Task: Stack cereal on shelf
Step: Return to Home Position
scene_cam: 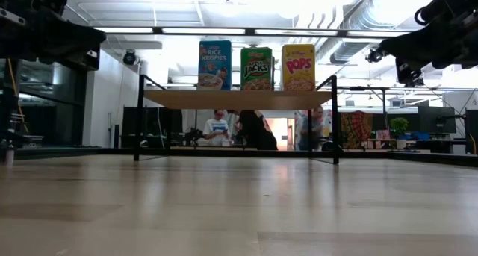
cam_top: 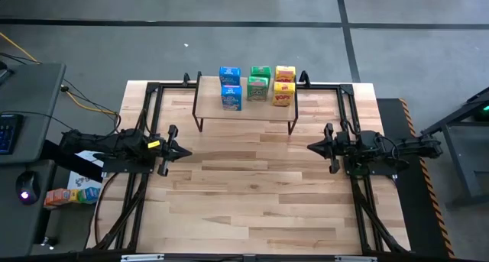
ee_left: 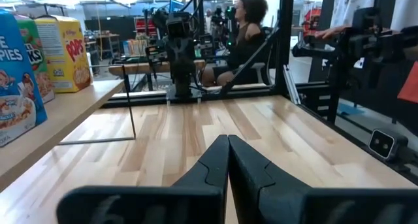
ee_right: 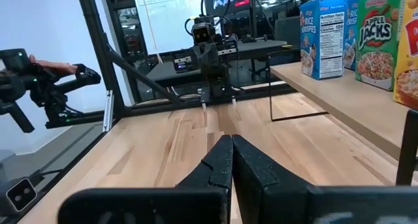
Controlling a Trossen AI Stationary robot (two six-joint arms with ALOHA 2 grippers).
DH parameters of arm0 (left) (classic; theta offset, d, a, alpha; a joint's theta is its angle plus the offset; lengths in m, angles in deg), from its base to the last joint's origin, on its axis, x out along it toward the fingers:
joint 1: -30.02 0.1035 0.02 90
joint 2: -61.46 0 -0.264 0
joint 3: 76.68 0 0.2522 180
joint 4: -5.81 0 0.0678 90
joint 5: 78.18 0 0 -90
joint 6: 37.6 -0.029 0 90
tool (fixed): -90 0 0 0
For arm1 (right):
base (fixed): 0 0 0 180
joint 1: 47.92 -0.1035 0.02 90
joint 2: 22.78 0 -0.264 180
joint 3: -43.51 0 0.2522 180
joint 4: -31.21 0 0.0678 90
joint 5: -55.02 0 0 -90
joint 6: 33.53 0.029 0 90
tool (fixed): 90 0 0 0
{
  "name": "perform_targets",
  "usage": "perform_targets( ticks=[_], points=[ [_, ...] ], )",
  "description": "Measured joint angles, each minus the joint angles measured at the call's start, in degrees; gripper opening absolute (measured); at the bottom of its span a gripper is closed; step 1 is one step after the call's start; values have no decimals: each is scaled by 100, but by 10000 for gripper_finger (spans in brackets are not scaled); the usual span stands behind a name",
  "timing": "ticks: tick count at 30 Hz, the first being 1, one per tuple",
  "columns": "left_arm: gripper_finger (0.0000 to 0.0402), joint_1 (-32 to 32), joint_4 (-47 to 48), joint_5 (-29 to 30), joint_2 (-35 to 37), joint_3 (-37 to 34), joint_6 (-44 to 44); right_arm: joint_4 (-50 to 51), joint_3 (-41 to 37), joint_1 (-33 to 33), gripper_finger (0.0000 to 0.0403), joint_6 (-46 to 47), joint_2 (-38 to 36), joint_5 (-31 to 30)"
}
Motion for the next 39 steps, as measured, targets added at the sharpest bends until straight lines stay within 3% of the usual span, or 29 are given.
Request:
perform_targets(
  ticks=[39],
  points=[
    [1,0,0,-2,-57,0,2,0,-2,-99,0,0,74,2]
  ],
)
